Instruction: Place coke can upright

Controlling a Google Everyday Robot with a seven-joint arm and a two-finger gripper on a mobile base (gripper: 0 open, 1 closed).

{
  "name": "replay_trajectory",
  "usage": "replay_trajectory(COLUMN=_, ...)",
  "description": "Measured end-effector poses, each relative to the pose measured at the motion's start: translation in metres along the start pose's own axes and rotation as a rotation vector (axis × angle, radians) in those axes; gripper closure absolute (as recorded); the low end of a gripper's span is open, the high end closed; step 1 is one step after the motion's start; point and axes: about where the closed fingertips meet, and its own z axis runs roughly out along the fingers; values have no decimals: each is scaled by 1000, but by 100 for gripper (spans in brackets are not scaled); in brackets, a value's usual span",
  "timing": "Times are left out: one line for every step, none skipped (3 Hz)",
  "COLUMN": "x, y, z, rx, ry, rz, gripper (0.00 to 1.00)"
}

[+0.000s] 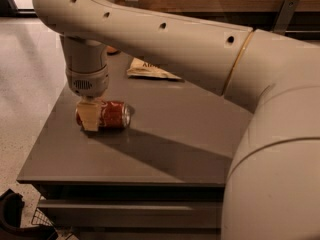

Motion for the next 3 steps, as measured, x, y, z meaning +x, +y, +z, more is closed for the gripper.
replay_trajectory(x=-1, y=0, z=1, rx=1, ry=-2, rz=-1, gripper=100)
replay_trajectory(x=0, y=-7, z=-7, rx=15, ry=-21, rz=5, gripper=100)
replay_trajectory(x=4, y=-17, z=-33, rx=51, ry=-117, rz=-3, gripper=100)
